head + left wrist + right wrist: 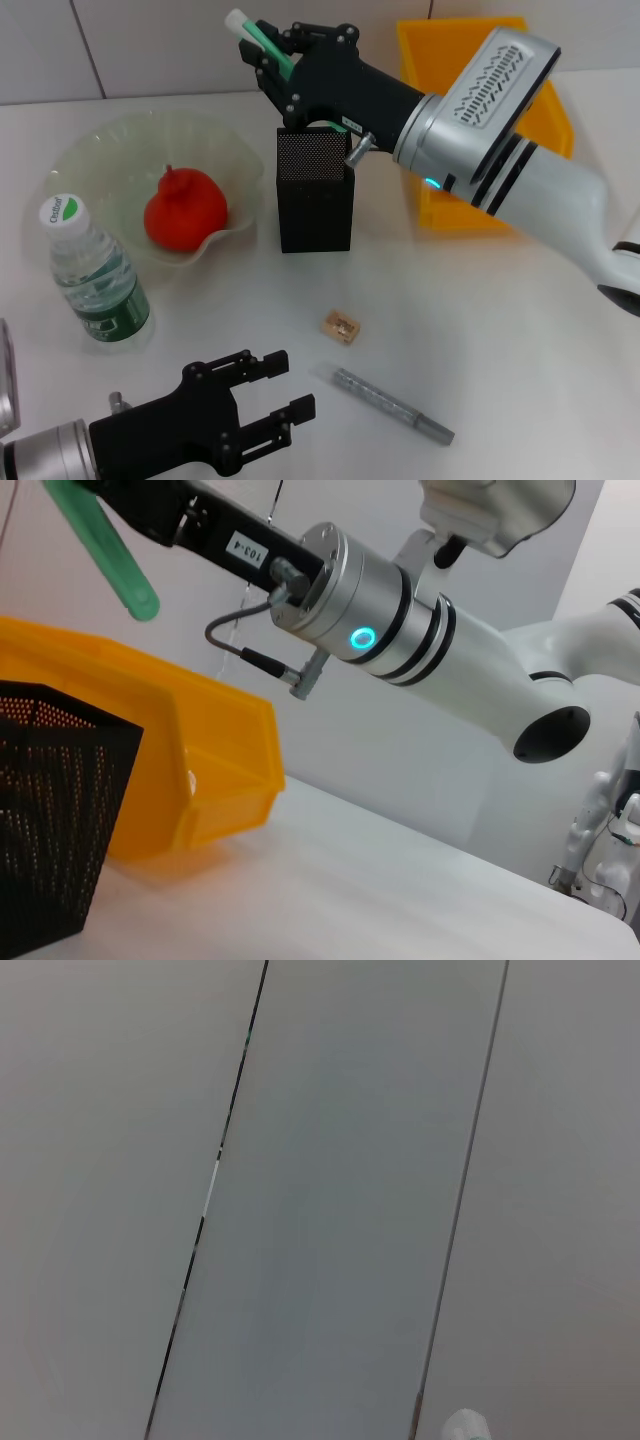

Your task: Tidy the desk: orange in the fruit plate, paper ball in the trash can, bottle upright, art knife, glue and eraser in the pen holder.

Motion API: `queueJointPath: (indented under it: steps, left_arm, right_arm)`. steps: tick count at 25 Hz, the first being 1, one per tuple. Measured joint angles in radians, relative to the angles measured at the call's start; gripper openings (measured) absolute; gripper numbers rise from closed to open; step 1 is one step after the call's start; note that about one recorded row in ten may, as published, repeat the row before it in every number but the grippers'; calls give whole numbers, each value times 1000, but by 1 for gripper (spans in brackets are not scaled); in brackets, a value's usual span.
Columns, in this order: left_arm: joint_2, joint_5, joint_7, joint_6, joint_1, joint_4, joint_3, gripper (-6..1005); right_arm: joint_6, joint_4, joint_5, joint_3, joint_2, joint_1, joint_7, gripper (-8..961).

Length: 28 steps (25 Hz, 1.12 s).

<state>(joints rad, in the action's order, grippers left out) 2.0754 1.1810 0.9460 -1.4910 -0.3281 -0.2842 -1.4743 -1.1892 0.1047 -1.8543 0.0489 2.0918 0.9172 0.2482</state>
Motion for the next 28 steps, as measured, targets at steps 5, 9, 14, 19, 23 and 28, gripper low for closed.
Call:
queueJointPath:
  steps: [5, 9, 14, 19, 23, 28]
  left_arm:
    - [1, 0, 2, -2, 2, 1, 0, 603]
    - [1, 0, 2, -3, 1, 0, -2, 604]
    - [3, 0, 2, -6, 0, -1, -4, 604]
    - [3, 0, 2, -17, 0, -1, -4, 604]
    - [2, 0, 4, -22, 2, -1, 1, 604]
    - [0, 0, 7, -23, 3, -1, 3, 605]
  right_arm:
    - [5, 0, 0, 1, 0, -10, -11, 169]
    - [13, 1, 0, -5, 1, -22, -49, 169]
    - [32, 3, 1, -8, 1, -24, -68, 169]
    - [32, 3, 0, -6, 1, -24, -70, 169]
    - [15, 3, -1, 2, 1, -23, -81, 168]
    - [-23, 13, -2, 0, 1, -24, -113, 169]
